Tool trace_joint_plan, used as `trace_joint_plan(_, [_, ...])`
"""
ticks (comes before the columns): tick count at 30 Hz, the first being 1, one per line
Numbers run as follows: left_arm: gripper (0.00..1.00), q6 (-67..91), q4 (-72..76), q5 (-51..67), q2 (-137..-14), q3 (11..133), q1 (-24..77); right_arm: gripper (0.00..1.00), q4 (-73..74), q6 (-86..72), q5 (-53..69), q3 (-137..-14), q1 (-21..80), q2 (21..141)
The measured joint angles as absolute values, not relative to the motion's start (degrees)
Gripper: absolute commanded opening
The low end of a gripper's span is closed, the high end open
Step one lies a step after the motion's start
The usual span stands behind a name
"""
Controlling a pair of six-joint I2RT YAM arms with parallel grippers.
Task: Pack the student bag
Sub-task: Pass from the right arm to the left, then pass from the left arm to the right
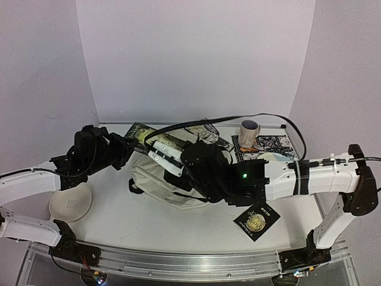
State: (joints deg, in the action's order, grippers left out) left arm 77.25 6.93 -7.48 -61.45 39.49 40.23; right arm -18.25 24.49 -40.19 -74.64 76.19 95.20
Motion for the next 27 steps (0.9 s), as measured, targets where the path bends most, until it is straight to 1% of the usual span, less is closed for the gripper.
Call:
trace_joint_plan(3, [0.00, 75.8, 8.4, -6.4, -61.1, 38.3, 39.5, 0.83, -17.1, 17.2, -33.5, -74.0, 73.6, 92.0])
trace_joint_plan(5, [0.00, 74.9, 9.6, -5.4, -60.3, 37.1, 39.2, 0.86, -16.6, 12.1, -28.8, -72.6, 70.9, 89.8])
trace_joint_plan(7, [0.00, 74.2, 10.7, -4.3, -59.9, 36.2, 38.9, 0.92, -16.4, 4.9, -22.3, -70.3, 66.6, 87.2])
trace_joint_plan(9, [0.00, 73.5, 12.2, -3.1, -59.9, 35.6, 38.6, 0.95, -17.0, -1.4, -16.9, -67.7, 62.6, 85.1])
trace_joint_plan(14, [0.00, 73.6, 18.9, -0.2, -59.9, 33.1, 38.4, 0.98, -22.1, -17.3, -4.7, -60.3, 53.9, 81.6])
trace_joint_plan(18, [0.00, 74.3, 22.9, 2.0, -60.1, 31.8, 38.4, 0.98, -28.7, -28.2, 4.7, -54.3, 48.9, 80.9])
trace_joint_plan(22, [0.00, 76.3, 27.8, 4.3, -60.7, 31.4, 38.4, 0.98, -36.1, -38.2, 12.3, -49.6, 45.4, 81.2])
trace_joint_plan(27, [0.00, 78.5, 33.1, 6.9, -62.4, 31.4, 38.4, 0.98, -46.4, -47.9, 18.3, -47.8, 44.0, 83.7])
